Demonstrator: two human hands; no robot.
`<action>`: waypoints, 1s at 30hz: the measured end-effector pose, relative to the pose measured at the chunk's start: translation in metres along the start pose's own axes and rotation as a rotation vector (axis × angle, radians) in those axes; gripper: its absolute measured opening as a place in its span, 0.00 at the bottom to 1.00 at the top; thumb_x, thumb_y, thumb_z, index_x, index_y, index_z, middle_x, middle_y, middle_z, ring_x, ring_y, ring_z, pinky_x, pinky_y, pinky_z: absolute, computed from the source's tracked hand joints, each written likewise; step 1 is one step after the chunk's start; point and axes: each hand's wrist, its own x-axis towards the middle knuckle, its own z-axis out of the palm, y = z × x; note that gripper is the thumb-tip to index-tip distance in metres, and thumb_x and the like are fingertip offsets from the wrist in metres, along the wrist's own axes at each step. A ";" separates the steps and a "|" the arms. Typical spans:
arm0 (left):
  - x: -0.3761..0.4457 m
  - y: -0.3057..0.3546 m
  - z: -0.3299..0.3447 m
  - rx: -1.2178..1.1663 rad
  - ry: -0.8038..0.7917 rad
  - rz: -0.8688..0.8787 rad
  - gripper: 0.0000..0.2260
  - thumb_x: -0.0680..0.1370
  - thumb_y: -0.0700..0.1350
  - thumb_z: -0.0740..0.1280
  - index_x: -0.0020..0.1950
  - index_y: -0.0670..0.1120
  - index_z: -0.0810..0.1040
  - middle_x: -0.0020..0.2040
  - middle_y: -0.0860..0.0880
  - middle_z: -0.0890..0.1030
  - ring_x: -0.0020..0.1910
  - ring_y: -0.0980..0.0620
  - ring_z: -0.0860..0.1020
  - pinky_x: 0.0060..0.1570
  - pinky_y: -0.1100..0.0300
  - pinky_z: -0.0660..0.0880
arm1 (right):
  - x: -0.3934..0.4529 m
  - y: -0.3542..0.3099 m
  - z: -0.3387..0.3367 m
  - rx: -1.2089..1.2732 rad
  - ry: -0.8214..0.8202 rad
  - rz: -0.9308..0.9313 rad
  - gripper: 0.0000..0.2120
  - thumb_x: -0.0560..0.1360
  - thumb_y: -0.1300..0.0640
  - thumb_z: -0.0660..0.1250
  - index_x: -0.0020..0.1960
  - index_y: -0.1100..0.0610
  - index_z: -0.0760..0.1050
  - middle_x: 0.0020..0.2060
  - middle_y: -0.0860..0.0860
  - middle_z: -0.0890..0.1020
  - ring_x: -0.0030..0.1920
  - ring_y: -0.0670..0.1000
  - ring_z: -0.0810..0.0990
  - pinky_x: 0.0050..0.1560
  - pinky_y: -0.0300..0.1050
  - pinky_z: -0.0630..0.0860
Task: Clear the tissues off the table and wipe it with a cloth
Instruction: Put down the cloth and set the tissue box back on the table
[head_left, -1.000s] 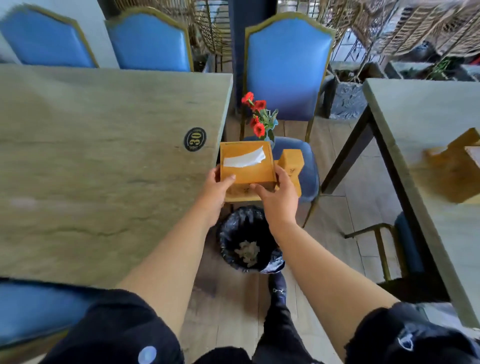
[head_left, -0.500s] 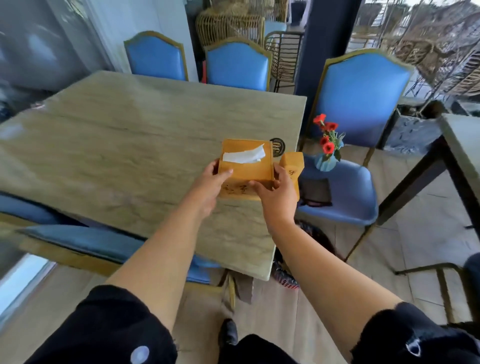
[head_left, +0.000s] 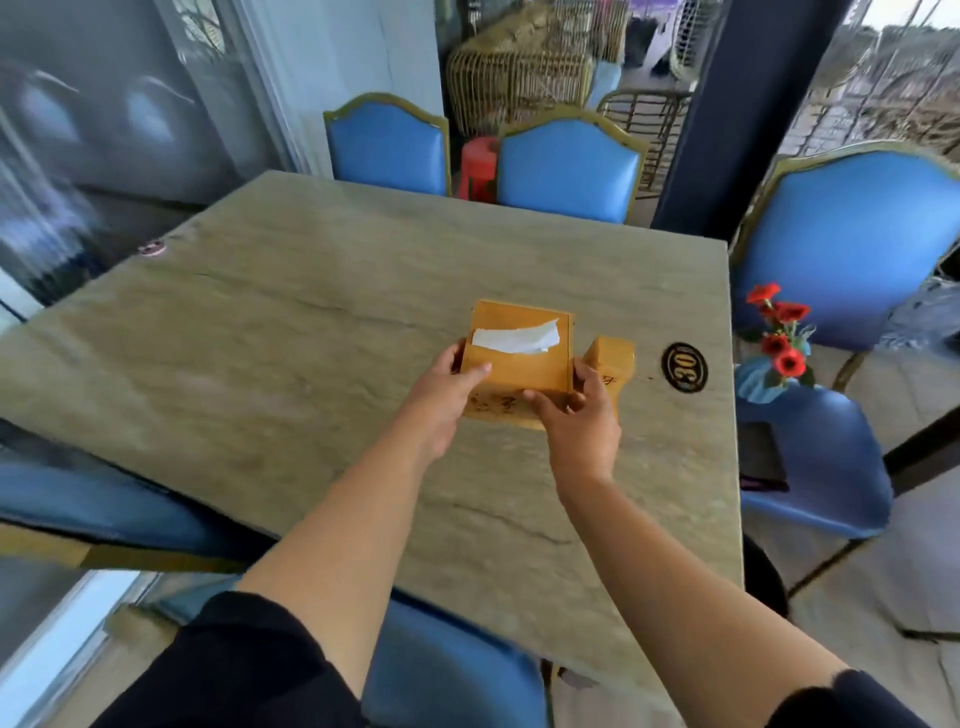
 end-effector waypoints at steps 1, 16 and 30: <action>0.006 0.002 -0.011 -0.004 0.005 -0.002 0.25 0.77 0.45 0.68 0.73 0.53 0.67 0.66 0.50 0.77 0.64 0.49 0.75 0.68 0.46 0.69 | 0.001 -0.003 0.013 -0.001 -0.007 -0.003 0.33 0.68 0.53 0.77 0.70 0.50 0.69 0.62 0.47 0.78 0.60 0.47 0.78 0.62 0.50 0.76; 0.149 0.043 -0.219 0.041 -0.048 -0.011 0.20 0.79 0.42 0.64 0.71 0.52 0.69 0.64 0.52 0.78 0.62 0.52 0.75 0.66 0.54 0.68 | 0.034 -0.029 0.264 -0.066 0.016 0.052 0.30 0.74 0.56 0.72 0.73 0.55 0.66 0.65 0.50 0.76 0.64 0.49 0.74 0.65 0.49 0.73; 0.270 0.061 -0.305 0.012 -0.071 -0.040 0.17 0.80 0.41 0.62 0.68 0.51 0.71 0.58 0.52 0.78 0.59 0.53 0.75 0.59 0.58 0.68 | 0.104 -0.022 0.396 -0.075 0.031 0.100 0.28 0.75 0.57 0.70 0.73 0.52 0.66 0.66 0.48 0.76 0.65 0.48 0.74 0.67 0.48 0.71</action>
